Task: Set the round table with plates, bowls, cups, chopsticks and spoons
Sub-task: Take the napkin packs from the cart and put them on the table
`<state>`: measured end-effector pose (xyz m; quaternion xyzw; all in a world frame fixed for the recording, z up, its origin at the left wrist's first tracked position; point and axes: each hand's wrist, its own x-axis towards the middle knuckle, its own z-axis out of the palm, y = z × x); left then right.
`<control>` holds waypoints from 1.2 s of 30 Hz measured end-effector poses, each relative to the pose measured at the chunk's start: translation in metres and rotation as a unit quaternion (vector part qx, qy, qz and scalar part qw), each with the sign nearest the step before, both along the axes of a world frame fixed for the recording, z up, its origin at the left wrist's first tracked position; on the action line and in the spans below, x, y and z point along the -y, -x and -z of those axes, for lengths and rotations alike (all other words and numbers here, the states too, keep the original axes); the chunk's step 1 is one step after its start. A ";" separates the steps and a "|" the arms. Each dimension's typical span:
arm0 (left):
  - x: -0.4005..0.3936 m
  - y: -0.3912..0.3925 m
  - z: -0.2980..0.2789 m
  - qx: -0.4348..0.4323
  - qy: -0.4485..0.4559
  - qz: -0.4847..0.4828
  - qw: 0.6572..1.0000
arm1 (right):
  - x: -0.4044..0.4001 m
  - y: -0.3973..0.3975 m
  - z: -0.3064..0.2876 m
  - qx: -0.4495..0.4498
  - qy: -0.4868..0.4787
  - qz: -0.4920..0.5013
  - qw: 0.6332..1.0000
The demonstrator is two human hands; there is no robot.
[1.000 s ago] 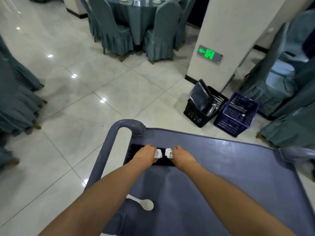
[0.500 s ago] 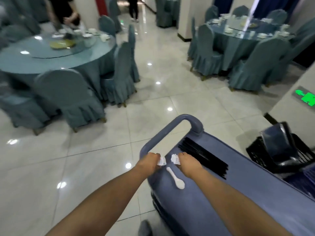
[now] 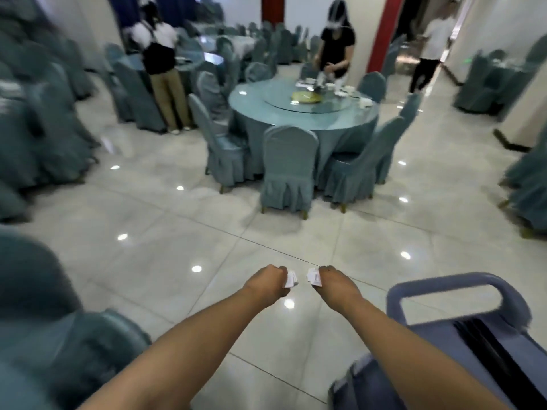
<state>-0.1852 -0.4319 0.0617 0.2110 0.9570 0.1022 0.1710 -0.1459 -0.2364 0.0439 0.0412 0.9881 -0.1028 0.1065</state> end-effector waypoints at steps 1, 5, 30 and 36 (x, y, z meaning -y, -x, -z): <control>0.027 0.001 -0.001 0.001 0.002 -0.021 1.000 | 0.023 0.008 0.001 -0.004 -0.002 -0.022 1.000; 0.129 -0.007 -0.001 0.012 -0.007 -0.109 0.994 | 0.121 0.032 0.002 -0.018 0.008 -0.102 0.995; 0.424 -0.253 0.032 0.034 -0.024 -0.624 0.780 | 0.526 -0.016 0.029 0.064 0.008 -0.601 0.797; 0.445 -0.328 0.043 0.048 -0.017 -0.703 0.709 | 0.588 -0.079 0.040 0.094 -0.002 -0.672 0.735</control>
